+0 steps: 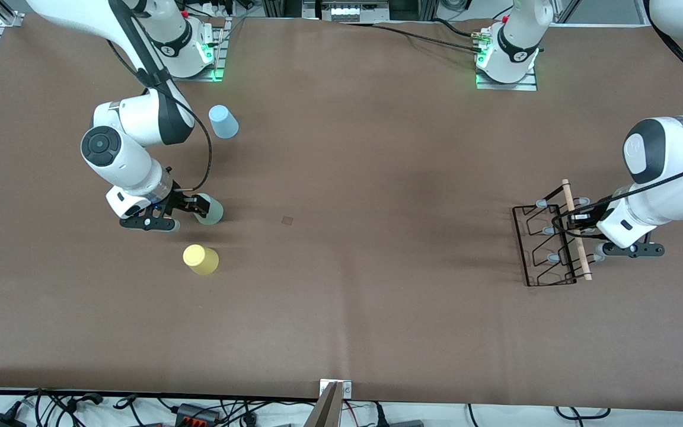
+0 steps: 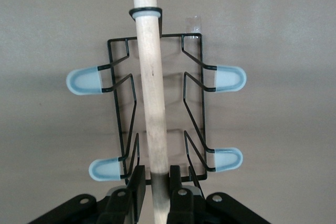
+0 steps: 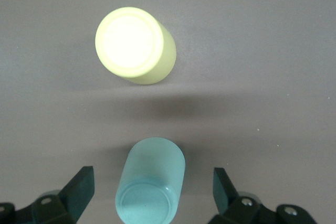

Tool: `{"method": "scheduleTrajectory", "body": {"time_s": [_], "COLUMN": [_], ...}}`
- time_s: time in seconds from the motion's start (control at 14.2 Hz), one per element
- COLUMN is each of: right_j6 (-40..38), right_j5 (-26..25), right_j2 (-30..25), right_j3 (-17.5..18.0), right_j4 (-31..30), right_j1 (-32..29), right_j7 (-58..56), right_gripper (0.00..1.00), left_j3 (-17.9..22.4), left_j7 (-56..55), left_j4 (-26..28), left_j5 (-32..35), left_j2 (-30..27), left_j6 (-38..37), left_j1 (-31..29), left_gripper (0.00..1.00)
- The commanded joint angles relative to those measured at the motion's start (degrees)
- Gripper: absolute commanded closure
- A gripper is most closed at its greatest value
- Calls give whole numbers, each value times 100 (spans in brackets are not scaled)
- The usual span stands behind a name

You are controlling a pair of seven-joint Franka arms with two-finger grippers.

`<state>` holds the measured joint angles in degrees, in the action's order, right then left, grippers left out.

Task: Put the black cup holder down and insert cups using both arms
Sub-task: 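Grasp the rack handle with the left gripper while the right gripper grasps the teal cup, then carry the rack with the left gripper toward the table middle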

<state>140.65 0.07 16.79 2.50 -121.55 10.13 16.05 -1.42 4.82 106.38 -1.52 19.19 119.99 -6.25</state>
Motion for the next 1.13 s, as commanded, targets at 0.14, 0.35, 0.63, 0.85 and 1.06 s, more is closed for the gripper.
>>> {"method": "scheduleTrajectory", "body": {"time_s": [0.14, 0.35, 0.63, 0.85, 1.06], "right_j6": [94, 129, 129, 103, 94], "right_j5": [-59, -59, -59, -59, -59], "right_j2": [61, 70, 184, 175, 166], "right_j3": [-30, -30, -30, -30, -30], "right_j4": [26, -1, -27, -45, -80], "right_j1": [59, 103, 182, 156, 165], "right_j7": [126, 161, 170, 179, 275], "right_gripper": [0, 0, 0, 0, 0], "left_j3": [-7, -112, -760, -1569, -1783], "left_j7": [97, 28, -8, -523, -1313], "left_j4": [-11, -327, -1154, -1496, -1716], "left_j5": [108, 116, 37, 37, 28], "left_j2": [-134, -345, -328, -188, 180], "left_j6": [-55, -597, -1628, -1532, -1322], "left_j1": [-16, 80, 177, 282, 886], "left_gripper": [99, 99, 99, 99, 99]}}
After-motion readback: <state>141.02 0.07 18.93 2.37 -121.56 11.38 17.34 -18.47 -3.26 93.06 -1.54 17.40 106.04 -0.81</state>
